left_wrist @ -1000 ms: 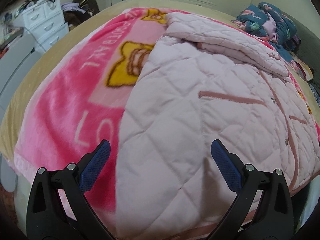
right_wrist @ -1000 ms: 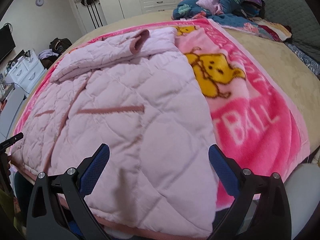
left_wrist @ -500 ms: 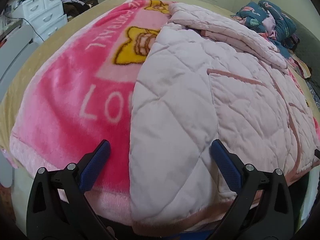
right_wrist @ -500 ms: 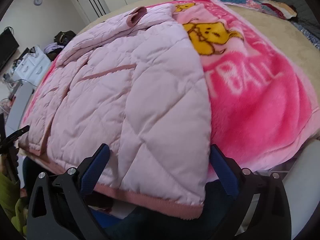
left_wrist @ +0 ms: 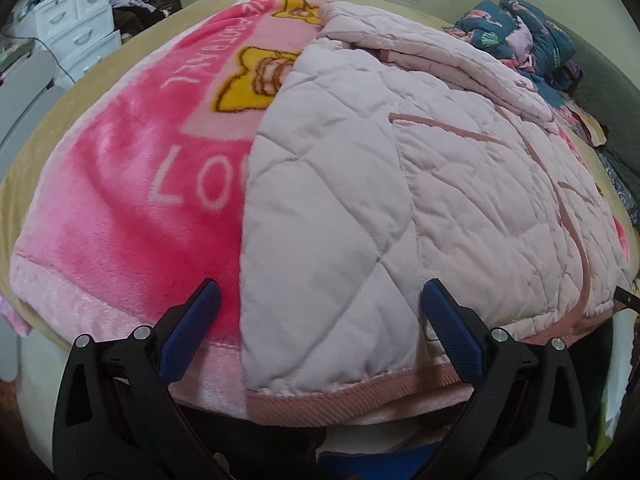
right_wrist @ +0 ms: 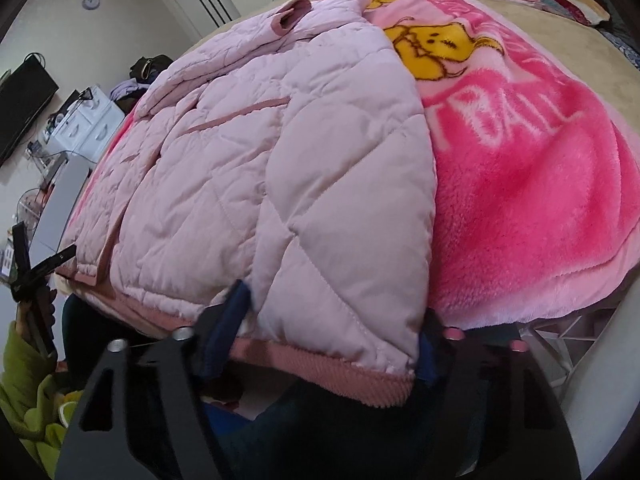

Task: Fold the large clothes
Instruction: 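Move both grippers down to the ribbed jacket hem, then close both grippers on the ribbed hem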

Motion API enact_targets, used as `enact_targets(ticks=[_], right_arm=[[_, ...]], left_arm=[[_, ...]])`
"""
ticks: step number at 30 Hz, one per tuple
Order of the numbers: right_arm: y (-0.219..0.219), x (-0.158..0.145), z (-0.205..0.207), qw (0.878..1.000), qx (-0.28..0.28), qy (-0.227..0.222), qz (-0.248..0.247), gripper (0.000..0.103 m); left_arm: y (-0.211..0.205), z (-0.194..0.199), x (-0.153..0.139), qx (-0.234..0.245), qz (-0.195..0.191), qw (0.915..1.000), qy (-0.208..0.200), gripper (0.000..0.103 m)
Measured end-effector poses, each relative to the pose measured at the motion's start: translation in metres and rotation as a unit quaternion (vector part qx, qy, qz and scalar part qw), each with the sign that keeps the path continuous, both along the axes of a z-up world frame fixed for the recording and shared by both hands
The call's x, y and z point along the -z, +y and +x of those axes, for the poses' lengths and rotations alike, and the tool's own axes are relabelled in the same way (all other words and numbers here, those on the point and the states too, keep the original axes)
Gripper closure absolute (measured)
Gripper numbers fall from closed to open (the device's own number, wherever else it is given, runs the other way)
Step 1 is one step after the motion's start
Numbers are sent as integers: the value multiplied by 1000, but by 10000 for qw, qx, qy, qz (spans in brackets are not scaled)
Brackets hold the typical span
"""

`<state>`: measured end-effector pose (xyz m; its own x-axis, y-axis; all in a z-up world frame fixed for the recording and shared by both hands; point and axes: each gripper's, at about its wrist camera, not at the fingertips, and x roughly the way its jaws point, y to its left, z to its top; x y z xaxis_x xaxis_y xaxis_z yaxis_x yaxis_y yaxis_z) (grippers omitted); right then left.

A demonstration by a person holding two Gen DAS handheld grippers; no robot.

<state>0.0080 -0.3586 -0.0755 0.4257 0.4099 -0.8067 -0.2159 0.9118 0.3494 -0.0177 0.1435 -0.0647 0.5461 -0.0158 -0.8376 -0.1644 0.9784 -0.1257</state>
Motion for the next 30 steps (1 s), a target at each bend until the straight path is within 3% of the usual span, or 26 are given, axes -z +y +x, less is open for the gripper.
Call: enact_targets(ticks=[5,6,8,9,13,16,23,30], right_arm=[[0,-17,-6,9997,-153,-173,108,73],[0,-21,-6,9995,-168,-202,154,77],[1,-33,-6,9989,-222,-334,226,81],[1,-41,-5,9983,-237,-432,300,83],[2,-68,0,9951,-242,-772,572,85],[5,-84,7,9929,-233,-965,657,86],[7,-109,25,9877,-38,-1266,920,87],[7,-126,41,9837,74,-1495,999,88]], left_arm=[[-5,2,-1,65,-129,9999,-38,13],[-6,2,-1,92,-195,9998,-56,23],[-8,3,-3,39,-198,9998,-66,29],[-9,3,-3,20,-210,9998,-69,37],[-10,1,-10,9,-267,9995,-143,70],[-10,-1,-22,12,-281,9991,-314,86],[-18,6,-69,143,-122,9955,-924,92],[-21,28,-94,144,-98,9921,-1246,93]])
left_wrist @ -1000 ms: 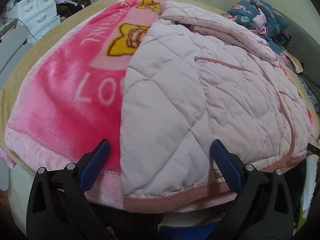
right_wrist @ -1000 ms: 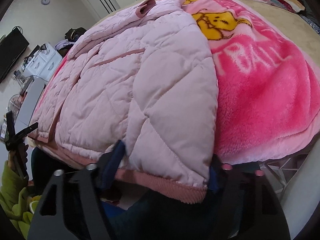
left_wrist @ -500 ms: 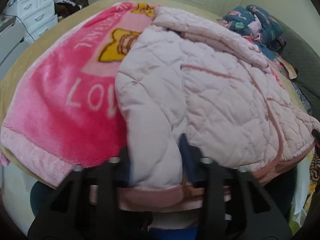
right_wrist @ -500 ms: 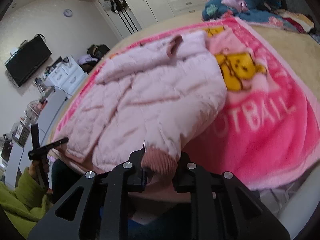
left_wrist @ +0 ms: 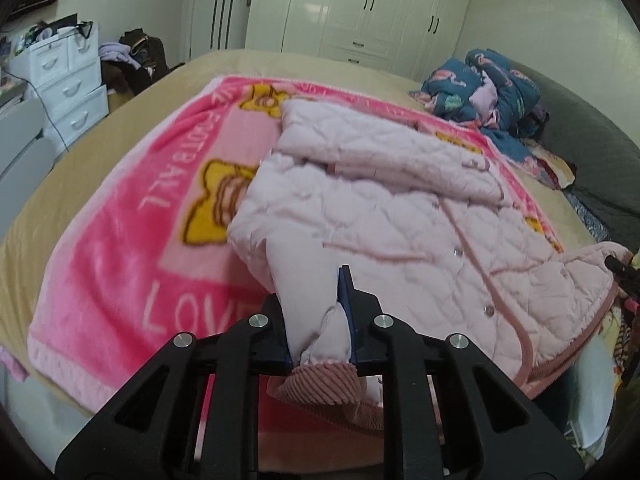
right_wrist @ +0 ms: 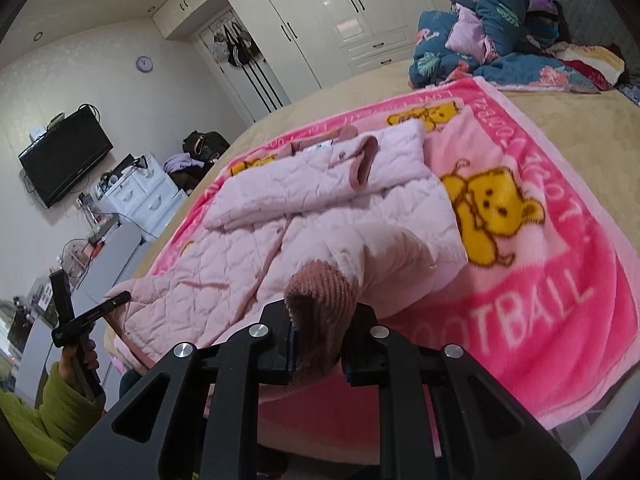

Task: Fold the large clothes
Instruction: 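Close both grippers on the ribbed hem, then lift the hem with both grippers and fold it toward the collar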

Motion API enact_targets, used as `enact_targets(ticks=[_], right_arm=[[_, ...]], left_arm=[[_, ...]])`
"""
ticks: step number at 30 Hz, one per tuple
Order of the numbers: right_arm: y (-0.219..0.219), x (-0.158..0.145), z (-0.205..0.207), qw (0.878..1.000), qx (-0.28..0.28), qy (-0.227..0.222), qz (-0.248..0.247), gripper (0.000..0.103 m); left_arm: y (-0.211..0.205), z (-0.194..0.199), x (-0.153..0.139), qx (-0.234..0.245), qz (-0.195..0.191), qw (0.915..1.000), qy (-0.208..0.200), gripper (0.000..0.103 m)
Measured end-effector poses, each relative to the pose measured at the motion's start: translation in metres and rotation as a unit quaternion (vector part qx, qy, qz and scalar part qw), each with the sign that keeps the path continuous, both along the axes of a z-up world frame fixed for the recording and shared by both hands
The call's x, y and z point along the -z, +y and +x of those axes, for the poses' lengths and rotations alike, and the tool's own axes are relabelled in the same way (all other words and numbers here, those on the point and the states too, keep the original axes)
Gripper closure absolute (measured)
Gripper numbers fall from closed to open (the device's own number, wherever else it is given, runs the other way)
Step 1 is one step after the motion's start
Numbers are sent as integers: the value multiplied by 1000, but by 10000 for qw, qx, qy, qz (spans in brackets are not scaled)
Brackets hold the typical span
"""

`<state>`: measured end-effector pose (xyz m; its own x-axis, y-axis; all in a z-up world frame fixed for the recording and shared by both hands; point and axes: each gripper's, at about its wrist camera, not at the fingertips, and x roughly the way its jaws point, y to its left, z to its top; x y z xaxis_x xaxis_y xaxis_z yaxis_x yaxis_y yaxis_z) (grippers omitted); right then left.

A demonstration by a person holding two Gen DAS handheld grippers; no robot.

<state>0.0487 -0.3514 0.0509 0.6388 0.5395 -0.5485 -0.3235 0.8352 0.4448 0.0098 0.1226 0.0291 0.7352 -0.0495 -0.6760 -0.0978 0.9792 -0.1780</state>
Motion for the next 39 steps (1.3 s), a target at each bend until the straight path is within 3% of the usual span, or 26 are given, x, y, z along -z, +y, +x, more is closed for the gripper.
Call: enact_targets(ticks=[25,39], right_arm=[[-8,-64,64,9967,376,-652,315,88],[-7,-104,116,9926,629,-1013,217,88]], left_arm=[[-5,71,-85,-159,233,9974,-665,93],[6,125,-112,-389,275,9956,-803,93]])
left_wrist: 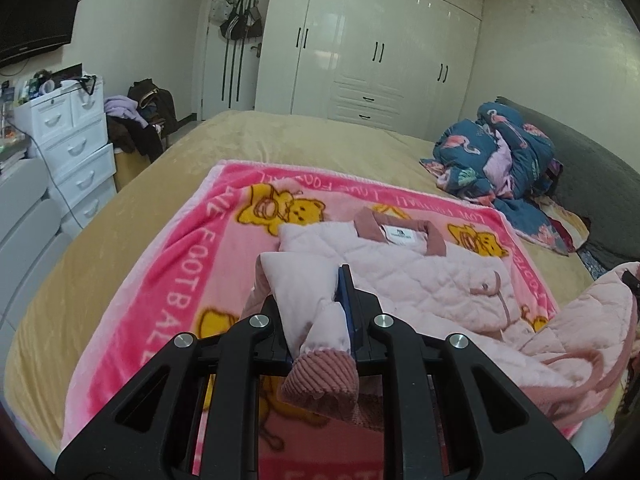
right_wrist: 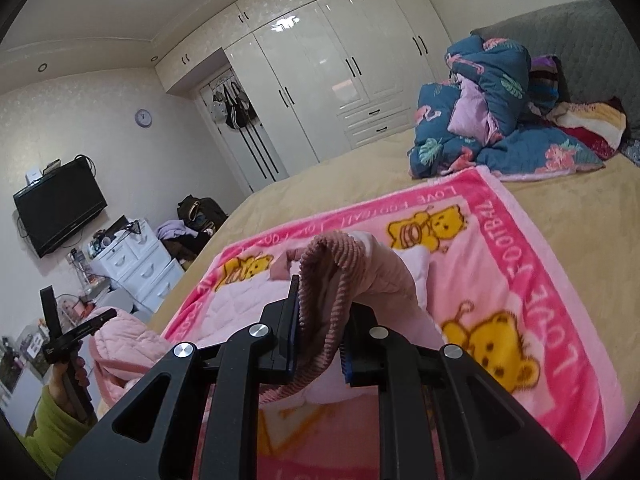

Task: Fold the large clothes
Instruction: 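Lift the hem with both grippers and fold it toward the collar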

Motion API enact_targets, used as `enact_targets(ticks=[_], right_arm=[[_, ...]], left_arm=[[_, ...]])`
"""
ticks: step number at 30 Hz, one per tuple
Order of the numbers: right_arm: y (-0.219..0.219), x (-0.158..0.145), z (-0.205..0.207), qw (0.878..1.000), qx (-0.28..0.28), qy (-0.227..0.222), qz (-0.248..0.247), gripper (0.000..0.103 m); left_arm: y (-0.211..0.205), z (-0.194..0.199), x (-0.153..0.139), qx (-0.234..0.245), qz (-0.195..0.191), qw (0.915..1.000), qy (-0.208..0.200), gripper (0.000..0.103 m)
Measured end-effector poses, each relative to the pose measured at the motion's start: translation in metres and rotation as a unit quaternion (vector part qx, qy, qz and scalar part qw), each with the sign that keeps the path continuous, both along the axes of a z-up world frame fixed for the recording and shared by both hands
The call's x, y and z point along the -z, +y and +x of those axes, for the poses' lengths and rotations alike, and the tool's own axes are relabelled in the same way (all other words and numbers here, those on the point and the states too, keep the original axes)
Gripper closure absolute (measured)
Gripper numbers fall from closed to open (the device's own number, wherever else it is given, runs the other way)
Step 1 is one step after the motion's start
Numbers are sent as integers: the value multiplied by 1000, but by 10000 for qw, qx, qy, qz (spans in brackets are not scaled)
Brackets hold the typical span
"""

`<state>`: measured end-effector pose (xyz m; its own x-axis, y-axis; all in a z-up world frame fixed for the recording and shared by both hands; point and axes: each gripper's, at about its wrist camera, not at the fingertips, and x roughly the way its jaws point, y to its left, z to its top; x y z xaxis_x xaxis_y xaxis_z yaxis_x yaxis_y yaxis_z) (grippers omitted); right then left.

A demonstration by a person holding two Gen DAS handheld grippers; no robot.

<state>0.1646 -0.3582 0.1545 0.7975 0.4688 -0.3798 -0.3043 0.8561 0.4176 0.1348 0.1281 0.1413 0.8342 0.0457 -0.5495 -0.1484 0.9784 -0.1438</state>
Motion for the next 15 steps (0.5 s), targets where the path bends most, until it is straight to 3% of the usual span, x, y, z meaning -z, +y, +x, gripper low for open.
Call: enact_targets(ticks=[15], right_arm=[[-1,4,82,9988,333,211,287,88]], left_arm=[[7,71,0,-297,54,9995,-17,92]])
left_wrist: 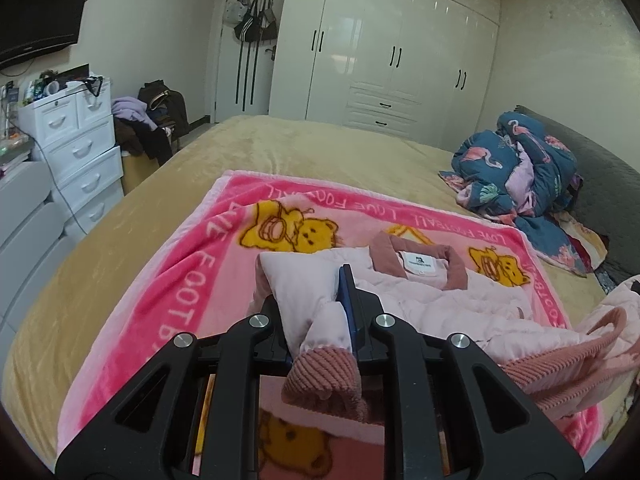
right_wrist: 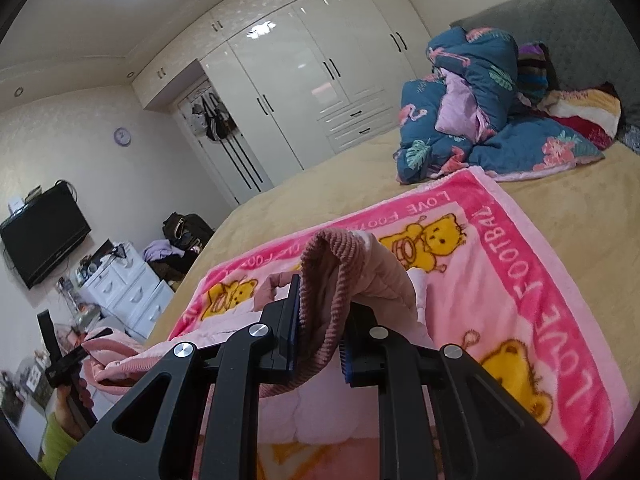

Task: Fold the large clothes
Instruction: 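Lift the hem with both grippers and fold it toward the collar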

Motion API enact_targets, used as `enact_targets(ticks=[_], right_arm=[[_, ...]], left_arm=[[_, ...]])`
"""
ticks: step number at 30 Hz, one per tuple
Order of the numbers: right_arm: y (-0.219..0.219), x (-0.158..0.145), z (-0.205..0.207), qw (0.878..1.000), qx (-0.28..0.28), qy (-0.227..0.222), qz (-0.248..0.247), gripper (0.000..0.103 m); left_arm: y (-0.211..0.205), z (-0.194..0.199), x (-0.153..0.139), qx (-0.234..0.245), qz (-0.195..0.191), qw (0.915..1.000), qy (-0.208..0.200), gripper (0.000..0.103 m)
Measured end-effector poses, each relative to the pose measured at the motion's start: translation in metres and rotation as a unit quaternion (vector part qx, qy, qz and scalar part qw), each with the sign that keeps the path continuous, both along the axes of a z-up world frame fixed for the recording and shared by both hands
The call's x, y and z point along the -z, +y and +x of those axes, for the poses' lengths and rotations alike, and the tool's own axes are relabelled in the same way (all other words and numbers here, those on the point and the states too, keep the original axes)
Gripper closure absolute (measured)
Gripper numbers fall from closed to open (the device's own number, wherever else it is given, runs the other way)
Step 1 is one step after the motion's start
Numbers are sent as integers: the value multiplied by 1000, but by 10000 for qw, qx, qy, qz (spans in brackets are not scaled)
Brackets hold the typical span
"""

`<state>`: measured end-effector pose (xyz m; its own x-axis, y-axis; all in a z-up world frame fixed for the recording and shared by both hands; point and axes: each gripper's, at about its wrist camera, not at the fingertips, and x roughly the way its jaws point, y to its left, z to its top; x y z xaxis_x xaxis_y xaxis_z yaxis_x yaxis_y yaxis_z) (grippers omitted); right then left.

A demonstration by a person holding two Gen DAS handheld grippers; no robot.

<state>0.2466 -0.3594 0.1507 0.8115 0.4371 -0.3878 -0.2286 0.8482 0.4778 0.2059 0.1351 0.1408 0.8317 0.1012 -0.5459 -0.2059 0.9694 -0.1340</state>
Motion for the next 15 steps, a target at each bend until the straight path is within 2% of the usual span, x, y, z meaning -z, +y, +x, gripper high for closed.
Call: enact_targets(ticks=[15], right_arm=[[-1,33,68,9982,166,485,307,86]], left_arm=[[-1,55,27,-126,356,9989,269,91]])
